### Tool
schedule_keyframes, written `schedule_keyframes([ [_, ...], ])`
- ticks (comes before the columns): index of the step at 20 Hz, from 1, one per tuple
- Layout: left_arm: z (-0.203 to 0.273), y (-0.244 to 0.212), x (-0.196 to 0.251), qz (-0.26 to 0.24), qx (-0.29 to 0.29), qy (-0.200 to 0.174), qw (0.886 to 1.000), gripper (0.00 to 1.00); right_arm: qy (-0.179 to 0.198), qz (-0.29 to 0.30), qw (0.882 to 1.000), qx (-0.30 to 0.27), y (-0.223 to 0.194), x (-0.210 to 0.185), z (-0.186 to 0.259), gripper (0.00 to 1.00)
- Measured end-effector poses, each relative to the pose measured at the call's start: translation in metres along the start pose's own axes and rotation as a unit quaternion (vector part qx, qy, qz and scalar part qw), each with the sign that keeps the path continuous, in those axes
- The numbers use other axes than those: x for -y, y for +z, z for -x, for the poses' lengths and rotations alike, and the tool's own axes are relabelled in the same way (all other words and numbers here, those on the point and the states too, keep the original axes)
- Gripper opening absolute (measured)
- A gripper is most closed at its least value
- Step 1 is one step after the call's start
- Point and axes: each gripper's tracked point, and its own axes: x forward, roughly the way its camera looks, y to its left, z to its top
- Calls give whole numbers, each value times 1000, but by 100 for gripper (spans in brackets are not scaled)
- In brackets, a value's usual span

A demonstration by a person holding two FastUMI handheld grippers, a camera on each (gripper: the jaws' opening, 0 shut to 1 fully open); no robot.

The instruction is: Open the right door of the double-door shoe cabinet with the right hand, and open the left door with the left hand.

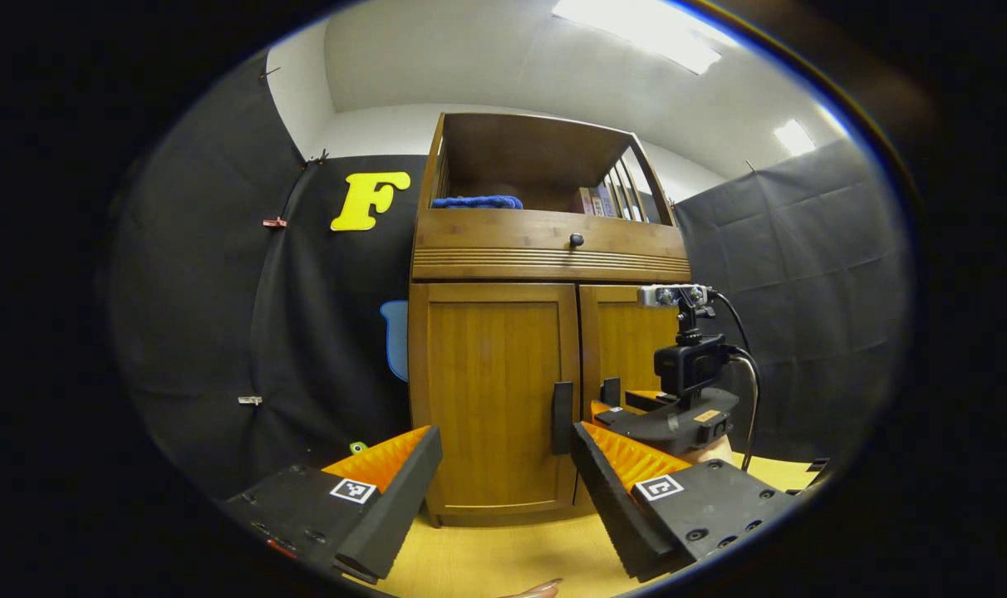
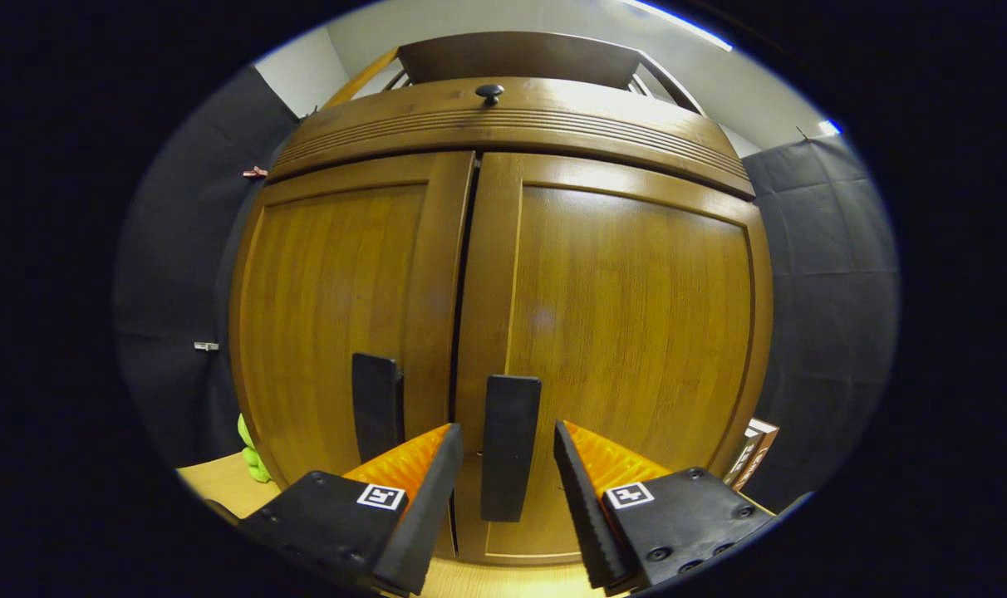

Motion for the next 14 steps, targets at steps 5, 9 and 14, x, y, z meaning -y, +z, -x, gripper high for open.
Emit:
schedule_keyframes([
  [5,-3,-8,-6,-6,-1,-4,1000,97,-4,3,1000,2,3,0,-9,38],
  [9,-6,-13,-12,-13,-5,5,1000,97,-8,15,1000,5,-3,-1,-18,31],
  [14,-2,-15,-13,-11,-9,12,1000,97,7,12,1000,-2,-4,0,-13,27],
])
